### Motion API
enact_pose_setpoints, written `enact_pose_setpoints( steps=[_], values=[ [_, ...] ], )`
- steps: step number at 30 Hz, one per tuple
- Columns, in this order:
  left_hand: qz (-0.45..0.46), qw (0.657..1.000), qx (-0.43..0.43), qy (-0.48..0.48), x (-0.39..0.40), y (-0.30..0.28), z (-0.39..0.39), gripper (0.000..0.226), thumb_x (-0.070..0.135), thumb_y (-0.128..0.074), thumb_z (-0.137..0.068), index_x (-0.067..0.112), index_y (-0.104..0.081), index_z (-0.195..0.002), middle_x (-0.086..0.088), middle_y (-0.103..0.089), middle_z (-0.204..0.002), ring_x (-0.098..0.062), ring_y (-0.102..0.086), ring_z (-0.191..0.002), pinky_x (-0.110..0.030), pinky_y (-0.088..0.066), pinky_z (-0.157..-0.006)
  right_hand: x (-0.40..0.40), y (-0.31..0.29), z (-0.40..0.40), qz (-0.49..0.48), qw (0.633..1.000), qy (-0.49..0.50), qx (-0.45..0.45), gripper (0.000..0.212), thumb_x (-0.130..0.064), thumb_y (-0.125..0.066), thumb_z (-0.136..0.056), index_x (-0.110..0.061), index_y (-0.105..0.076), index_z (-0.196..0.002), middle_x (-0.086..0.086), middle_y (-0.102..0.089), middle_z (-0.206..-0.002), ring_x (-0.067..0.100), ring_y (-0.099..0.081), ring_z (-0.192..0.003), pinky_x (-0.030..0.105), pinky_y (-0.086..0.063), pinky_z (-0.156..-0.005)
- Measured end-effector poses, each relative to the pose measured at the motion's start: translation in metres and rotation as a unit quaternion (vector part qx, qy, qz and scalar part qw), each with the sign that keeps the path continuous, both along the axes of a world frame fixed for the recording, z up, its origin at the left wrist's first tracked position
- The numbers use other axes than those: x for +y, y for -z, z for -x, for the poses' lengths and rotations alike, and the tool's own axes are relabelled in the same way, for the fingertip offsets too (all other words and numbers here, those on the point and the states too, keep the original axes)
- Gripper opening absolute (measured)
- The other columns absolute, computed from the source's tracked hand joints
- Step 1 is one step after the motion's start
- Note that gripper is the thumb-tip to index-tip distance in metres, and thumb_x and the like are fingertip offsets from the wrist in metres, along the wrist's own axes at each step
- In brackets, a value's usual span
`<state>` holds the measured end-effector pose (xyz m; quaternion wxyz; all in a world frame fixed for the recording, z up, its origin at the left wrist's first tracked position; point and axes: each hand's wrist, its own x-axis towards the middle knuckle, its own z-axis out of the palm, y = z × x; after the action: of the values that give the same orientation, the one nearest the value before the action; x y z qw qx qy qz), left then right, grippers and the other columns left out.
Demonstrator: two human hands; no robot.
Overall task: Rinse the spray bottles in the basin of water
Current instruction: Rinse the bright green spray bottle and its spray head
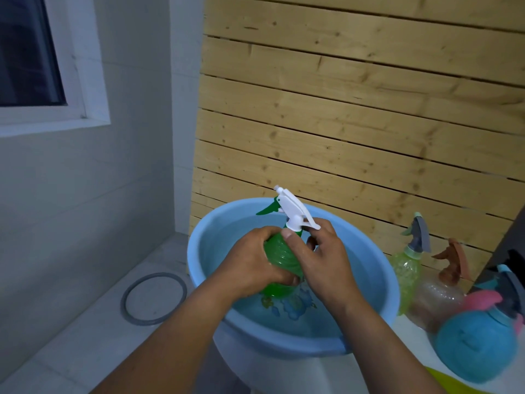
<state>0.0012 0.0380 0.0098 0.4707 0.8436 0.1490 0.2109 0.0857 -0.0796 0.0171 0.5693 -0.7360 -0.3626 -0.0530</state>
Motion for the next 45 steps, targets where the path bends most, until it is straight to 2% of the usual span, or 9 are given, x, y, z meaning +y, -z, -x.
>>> enact_pose_setpoints(
  steps=[4,9,15,18,20,29,33,42,45],
  values=[
    [-0.026,0.999,-0.017,-0.014,-0.001,-0.001,-0.001,0.07,0.033,-0.093,-0.05,0.038,-0.06,-0.111,0.015,-0.063,-0.109,0.0,-0.06,-0.096,-0.022,-0.052,-0.079,0.001,-0.008,0.001,0.031,0.997,0.072,-0.013,0.025,-0.048,-0.075,-0.077,-0.035,-0.054,-0.081,-0.01,-0.046,-0.071,-0.001,-0.046,-0.056,0.014,-0.034,-0.049],
    [0.013,0.996,-0.073,-0.043,-0.015,-0.021,-0.004,0.069,0.043,-0.091,-0.045,0.048,-0.057,-0.105,0.018,-0.063,-0.103,0.014,-0.057,-0.09,-0.004,-0.041,-0.065,0.001,-0.042,0.001,0.068,0.986,0.146,-0.053,0.041,-0.061,-0.071,-0.071,-0.027,-0.06,-0.091,-0.015,-0.052,-0.073,-0.001,-0.052,-0.064,0.017,-0.032,-0.052],
    [-0.008,0.994,-0.093,-0.063,-0.048,-0.058,-0.019,0.051,0.052,-0.077,-0.04,0.043,-0.056,-0.085,0.016,-0.067,-0.089,-0.01,-0.066,-0.087,-0.031,-0.053,-0.073,-0.017,-0.087,-0.004,0.087,0.98,0.168,-0.061,0.039,-0.055,-0.075,-0.073,-0.019,-0.068,-0.086,-0.01,-0.059,-0.07,0.012,-0.057,-0.065,0.024,-0.035,-0.052],
    [-0.007,0.998,-0.068,-0.014,-0.061,-0.065,-0.024,0.061,0.045,-0.088,-0.046,0.039,-0.062,-0.1,0.014,-0.068,-0.095,-0.009,-0.066,-0.089,-0.033,-0.055,-0.077,-0.046,-0.105,-0.01,0.064,0.994,0.09,0.013,0.026,-0.04,-0.081,-0.073,-0.017,-0.071,-0.076,-0.008,-0.067,-0.065,0.009,-0.063,-0.059,0.024,-0.046,-0.054],
    [0.006,0.998,-0.056,0.025,-0.072,-0.065,-0.026,0.066,0.037,-0.093,-0.05,0.038,-0.063,-0.108,0.014,-0.068,-0.097,-0.009,-0.065,-0.091,-0.033,-0.054,-0.082,-0.07,-0.116,-0.016,0.077,0.995,0.044,0.051,0.023,-0.031,-0.085,-0.071,-0.017,-0.067,-0.068,-0.013,-0.058,-0.052,0.004,-0.051,-0.046,0.018,-0.039,-0.045],
    [0.123,0.967,-0.051,0.22,-0.111,-0.052,-0.023,0.061,0.018,-0.087,-0.072,0.042,-0.057,-0.12,0.015,-0.072,-0.109,0.004,-0.065,-0.1,-0.01,-0.05,-0.076,-0.132,-0.125,-0.021,0.143,0.982,0.122,0.007,0.034,-0.032,-0.083,-0.071,-0.003,-0.066,-0.072,0.0,-0.056,-0.055,0.011,-0.05,-0.044,0.021,-0.039,-0.049],
    [0.096,0.984,0.018,0.147,-0.116,-0.036,-0.019,0.062,0.046,-0.069,-0.086,0.036,-0.044,-0.142,0.005,-0.056,-0.135,-0.011,-0.053,-0.125,-0.028,-0.044,-0.102,-0.156,-0.135,-0.019,0.142,0.979,0.149,-0.005,0.029,-0.031,-0.082,-0.073,-0.005,-0.069,-0.075,0.003,-0.061,-0.058,0.011,-0.059,-0.046,0.021,-0.045,-0.049],
    [-0.016,0.996,0.086,0.016,-0.11,-0.003,-0.011,0.047,0.043,-0.058,-0.095,0.028,-0.049,-0.138,-0.004,-0.053,-0.139,-0.019,-0.051,-0.126,-0.026,-0.035,-0.093,-0.223,-0.126,-0.025,0.207,0.955,0.21,0.01,0.028,-0.027,-0.081,-0.072,-0.002,-0.069,-0.078,0.004,-0.066,-0.054,0.012,-0.067,-0.046,0.023,-0.052,-0.044],
    [-0.034,0.994,0.102,0.001,-0.109,-0.001,-0.012,0.045,0.043,-0.058,-0.094,0.029,-0.052,-0.136,-0.001,-0.054,-0.137,-0.018,-0.049,-0.126,-0.025,-0.029,-0.09,-0.239,-0.103,-0.027,0.236,0.949,0.205,0.027,0.027,-0.025,-0.08,-0.073,-0.001,-0.069,-0.08,0.006,-0.068,-0.055,0.017,-0.069,-0.05,0.032,-0.06,-0.055]
  ],
)
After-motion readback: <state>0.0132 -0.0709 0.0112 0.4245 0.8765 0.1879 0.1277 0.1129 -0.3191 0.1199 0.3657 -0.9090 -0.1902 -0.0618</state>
